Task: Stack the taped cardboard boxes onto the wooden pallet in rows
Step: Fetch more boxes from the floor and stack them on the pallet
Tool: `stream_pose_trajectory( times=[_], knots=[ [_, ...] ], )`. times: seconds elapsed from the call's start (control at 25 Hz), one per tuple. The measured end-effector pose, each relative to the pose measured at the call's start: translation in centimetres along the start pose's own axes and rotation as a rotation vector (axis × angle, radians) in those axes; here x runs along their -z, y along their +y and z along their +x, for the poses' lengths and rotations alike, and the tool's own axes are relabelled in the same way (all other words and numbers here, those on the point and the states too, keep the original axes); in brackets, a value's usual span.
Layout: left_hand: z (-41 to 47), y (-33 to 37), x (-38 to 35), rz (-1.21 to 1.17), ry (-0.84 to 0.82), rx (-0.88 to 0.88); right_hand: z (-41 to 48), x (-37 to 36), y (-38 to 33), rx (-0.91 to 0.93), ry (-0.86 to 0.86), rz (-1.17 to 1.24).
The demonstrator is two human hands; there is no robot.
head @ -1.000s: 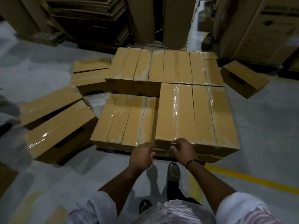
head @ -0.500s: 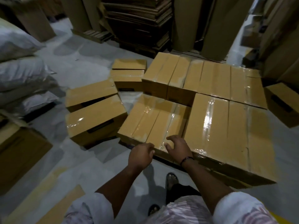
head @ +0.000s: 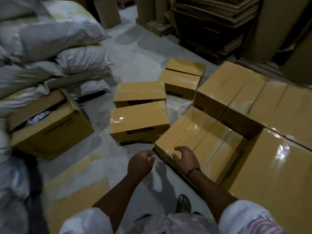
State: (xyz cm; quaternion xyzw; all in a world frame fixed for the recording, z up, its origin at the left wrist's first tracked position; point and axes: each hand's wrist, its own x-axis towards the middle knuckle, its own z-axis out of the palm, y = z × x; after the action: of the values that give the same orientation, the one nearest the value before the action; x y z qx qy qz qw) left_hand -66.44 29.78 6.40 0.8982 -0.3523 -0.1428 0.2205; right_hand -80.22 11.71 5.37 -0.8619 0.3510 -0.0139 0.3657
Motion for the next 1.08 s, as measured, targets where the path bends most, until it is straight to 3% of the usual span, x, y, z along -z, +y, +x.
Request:
stream_pose_trajectory(
  times=[0.28, 0.48, 0.8, 1.08],
  knots=[
    [4.7, -7.6, 4.5, -0.042, 0.062, 0.135, 8.5, -4.5, -7.2, 0.046, -0.116, 0.047],
    [11.4, -16.1, 8.6, -0.023, 0.029, 0.145, 15.9, -9.2, -13.1, -0.020, -0.028, 0.022],
    [23.5, -25.1, 17.9, 0.112, -0.076, -0.098, 23.2, -17.2, -27.3, -0.085, 0.057, 0.046],
    [31.9, -29.3, 18.4, 0.093, -0.226, -0.167, 30.0, -18.9, -28.1, -0.265, 0.098, 0.060]
  ],
)
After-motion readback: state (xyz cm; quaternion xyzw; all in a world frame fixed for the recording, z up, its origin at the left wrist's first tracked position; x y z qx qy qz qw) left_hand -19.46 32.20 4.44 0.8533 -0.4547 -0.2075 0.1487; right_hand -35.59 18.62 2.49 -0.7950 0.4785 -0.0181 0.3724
